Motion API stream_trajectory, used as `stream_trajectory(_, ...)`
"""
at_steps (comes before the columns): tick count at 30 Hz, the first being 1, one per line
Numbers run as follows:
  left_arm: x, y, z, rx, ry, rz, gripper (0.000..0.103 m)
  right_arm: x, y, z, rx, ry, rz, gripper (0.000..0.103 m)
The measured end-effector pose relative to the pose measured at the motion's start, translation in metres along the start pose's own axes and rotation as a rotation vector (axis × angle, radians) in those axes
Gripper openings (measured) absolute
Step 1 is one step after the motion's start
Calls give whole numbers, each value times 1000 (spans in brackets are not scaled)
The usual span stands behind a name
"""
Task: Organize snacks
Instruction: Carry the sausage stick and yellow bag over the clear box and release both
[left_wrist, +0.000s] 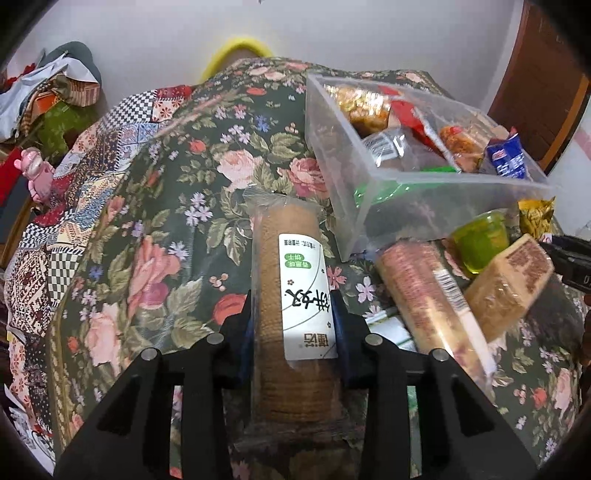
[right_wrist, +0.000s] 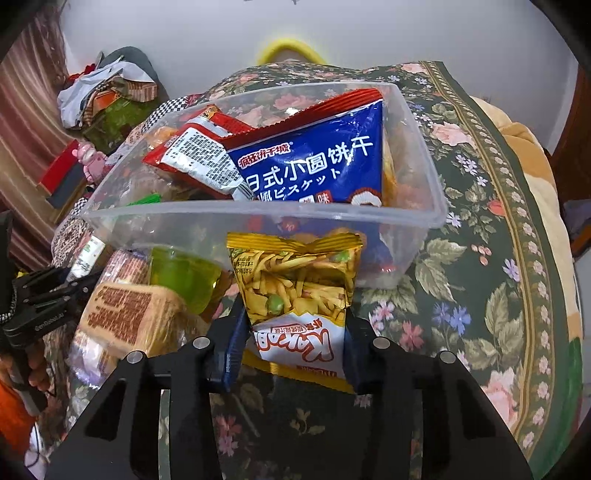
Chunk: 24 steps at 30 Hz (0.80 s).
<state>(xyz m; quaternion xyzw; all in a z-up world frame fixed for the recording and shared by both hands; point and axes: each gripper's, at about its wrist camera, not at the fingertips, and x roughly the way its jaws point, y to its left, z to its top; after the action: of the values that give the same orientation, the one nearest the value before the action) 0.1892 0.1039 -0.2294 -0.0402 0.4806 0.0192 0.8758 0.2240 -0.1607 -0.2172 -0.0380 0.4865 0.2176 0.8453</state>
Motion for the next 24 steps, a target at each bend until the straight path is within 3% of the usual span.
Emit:
stream_trajectory(10, -46, -5, 16, 2, -91, -7, 35, -33, -10, 0, 22, -54, -7, 40)
stream_trajectory(24, -83, -7, 52, -12, -219, 13, 34, -76, 0, 30, -1, -201, 2, 40)
